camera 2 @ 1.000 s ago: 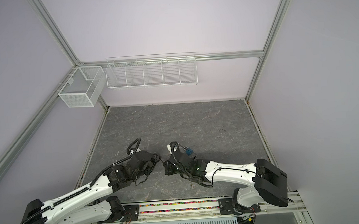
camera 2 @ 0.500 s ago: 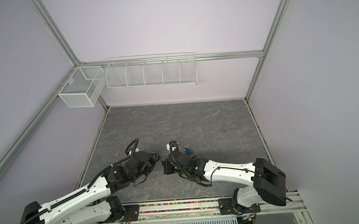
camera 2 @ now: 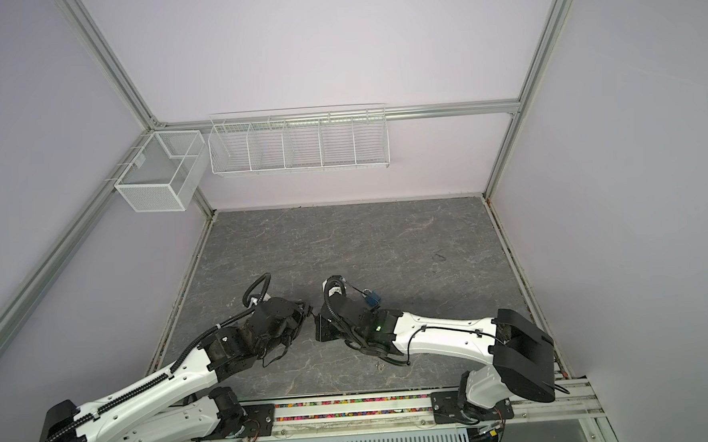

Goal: Unlock with the key

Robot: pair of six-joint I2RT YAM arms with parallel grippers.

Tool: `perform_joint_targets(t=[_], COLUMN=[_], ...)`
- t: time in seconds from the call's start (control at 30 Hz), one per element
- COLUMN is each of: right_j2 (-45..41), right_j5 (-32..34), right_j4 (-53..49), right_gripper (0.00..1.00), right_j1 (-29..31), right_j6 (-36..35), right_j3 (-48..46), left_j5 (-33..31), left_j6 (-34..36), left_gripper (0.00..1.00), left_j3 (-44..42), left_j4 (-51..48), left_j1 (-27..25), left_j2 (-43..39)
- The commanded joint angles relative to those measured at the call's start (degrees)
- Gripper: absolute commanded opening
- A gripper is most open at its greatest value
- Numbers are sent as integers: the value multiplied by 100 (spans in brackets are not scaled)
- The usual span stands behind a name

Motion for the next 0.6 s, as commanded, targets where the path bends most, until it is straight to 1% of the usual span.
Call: perform_joint_targets(t=[0.0, 0.13, 0.23, 0.33, 0.4, 0.47, 0.5, 0.57], right_j2=[136, 77, 42, -196, -314, -311, -285, -243], right_j5=[56, 137, 236, 305, 281, 165, 210, 540], right_j4=[457, 1001, 1051, 1124, 1103, 1168, 1097, 708], right_gripper=[6, 6, 6, 6, 6, 6, 6, 6], right_j1=[34, 70, 83, 51, 45, 89, 145, 254], right_j6=[92, -80, -280, -424, -510, -708, -896, -1160], right_j3=[138, -59, 3, -76, -67, 2, 80, 287], left_j5=[411, 502, 604, 493, 504, 616, 672, 755], left_j6=[-257, -340, -358, -156, -99, -87, -87, -4], left_gripper=[0, 0, 0, 0, 0, 0, 0, 0], left_j3=[207, 190, 128, 247, 254, 161, 146, 229], left_j4=[313, 381, 535, 27, -97, 160, 251, 191], left_j1=[-79, -79, -79, -79, -79, -79, -79, -79], left_j2=[-77, -159, -206, -237, -242, -213, -178, -90])
